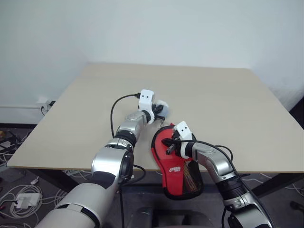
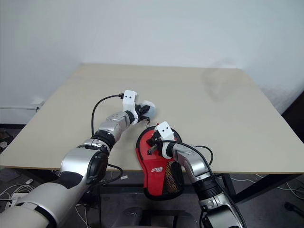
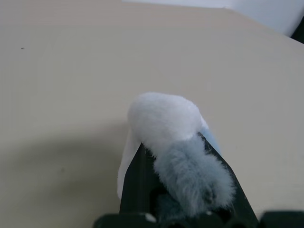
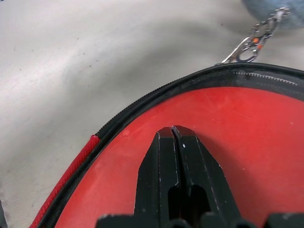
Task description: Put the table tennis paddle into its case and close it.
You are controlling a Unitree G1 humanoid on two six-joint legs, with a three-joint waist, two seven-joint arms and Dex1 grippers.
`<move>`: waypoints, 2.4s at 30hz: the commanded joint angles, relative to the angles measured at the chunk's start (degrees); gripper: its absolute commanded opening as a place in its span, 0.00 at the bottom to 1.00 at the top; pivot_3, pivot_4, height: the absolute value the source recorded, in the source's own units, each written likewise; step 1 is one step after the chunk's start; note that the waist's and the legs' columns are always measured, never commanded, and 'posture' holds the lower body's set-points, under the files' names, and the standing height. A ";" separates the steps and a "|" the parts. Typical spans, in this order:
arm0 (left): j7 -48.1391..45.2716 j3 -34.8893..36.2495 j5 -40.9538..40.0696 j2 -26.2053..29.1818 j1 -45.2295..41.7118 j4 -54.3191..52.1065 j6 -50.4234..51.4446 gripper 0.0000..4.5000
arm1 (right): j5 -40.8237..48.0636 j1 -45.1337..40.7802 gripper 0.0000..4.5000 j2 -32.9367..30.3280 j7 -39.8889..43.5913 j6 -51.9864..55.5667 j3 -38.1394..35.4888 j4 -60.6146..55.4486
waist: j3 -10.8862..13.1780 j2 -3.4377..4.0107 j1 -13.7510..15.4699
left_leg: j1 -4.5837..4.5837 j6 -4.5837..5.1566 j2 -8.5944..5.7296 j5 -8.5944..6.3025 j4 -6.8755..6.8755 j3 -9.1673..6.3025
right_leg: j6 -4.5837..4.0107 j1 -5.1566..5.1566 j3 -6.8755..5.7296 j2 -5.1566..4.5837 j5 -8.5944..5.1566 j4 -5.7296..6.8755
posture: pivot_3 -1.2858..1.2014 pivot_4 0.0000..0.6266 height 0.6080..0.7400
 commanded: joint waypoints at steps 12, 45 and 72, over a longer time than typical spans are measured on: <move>2.46 0.51 2.60 -5.52 -4.00 -0.24 -4.19 0.03 | -0.43 1.58 0.00 0.15 -0.23 2.51 2.04 0.49 | 0.00 0.00 -0.01 | -0.35 0.19 0.01 -0.12 0.42 -0.15 | 0.01 -0.11 -0.13 0.00 0.00 0.04 | 0.52 0.00 0.75; -39.98 -15.81 15.12 5.46 2.26 -4.61 -30.07 0.80 | -0.68 1.06 0.00 0.02 1.02 1.68 3.24 2.00 | -0.05 0.08 -0.09 | -0.53 0.25 0.05 -0.15 0.55 -0.23 | 0.00 -0.21 -0.21 0.07 0.00 0.06 | 0.52 0.00 0.75; -58.54 -10.63 0.63 24.21 12.55 -36.09 -11.95 1.00 | 1.04 1.94 0.54 -3.46 4.01 5.17 2.09 -3.17 | -0.10 0.24 -0.88 | -0.55 0.40 0.08 -0.16 0.68 -0.25 | 0.03 -0.12 -0.20 0.17 -0.02 0.07 | 0.52 0.00 0.75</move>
